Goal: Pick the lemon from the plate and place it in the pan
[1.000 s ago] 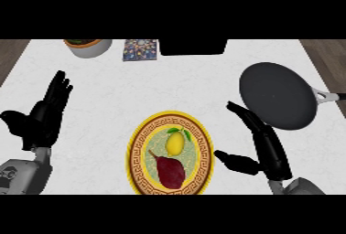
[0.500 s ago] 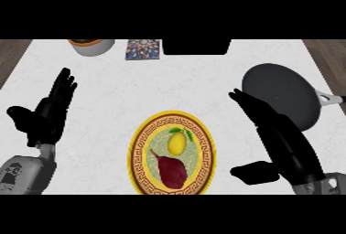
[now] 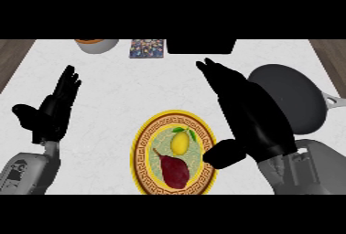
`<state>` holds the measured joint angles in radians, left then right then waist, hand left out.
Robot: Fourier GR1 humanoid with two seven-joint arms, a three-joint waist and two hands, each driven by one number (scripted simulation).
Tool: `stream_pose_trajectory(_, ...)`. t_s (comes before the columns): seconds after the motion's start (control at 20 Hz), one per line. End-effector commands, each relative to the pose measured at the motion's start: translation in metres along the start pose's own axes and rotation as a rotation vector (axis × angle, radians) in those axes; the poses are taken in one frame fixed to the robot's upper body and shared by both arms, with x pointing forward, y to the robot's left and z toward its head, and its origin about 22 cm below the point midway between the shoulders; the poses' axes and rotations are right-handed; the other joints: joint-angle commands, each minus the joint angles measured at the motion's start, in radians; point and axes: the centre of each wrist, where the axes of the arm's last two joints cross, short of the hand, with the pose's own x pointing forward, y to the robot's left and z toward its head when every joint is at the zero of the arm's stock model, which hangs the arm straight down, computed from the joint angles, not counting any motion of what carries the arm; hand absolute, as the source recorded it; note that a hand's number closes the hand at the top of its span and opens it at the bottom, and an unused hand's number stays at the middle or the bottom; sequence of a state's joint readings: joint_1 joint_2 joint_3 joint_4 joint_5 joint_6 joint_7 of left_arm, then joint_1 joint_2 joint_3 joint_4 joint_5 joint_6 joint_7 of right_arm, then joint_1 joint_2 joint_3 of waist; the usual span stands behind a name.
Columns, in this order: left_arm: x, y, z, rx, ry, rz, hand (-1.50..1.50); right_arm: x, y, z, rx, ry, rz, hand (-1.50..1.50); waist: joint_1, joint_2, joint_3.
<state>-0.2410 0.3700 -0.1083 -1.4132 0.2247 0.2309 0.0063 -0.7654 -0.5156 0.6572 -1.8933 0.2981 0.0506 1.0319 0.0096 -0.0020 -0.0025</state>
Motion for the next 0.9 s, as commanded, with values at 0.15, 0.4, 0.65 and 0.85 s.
stream_pose_trajectory(0.15, 0.019, 0.000, -0.006, 0.002, 0.001, 0.019, 0.00, 0.050, 0.036, -0.012, 0.152, -0.006, -0.042, -1.50, 0.001, 0.001, 0.002)
stream_pose_trajectory(0.4, 0.002, 0.003, 0.000, 0.007, 0.005, -0.003, 0.00, 0.047, 0.050, -0.019, 0.178, 0.042, 0.002, -1.50, -0.007, 0.001, 0.002)
stream_pose_trajectory(0.65, 0.017, -0.016, 0.000, -0.001, 0.011, 0.013, 0.00, 0.061, 0.083, -0.013, 0.185, 0.129, -0.002, -1.50, -0.007, -0.002, 0.002)
stream_pose_trajectory(0.85, 0.011, 0.009, -0.002, -0.006, 0.005, -0.011, 0.00, 0.053, 0.079, -0.031, 0.168, 0.173, 0.027, -1.50, -0.007, 0.000, 0.002)
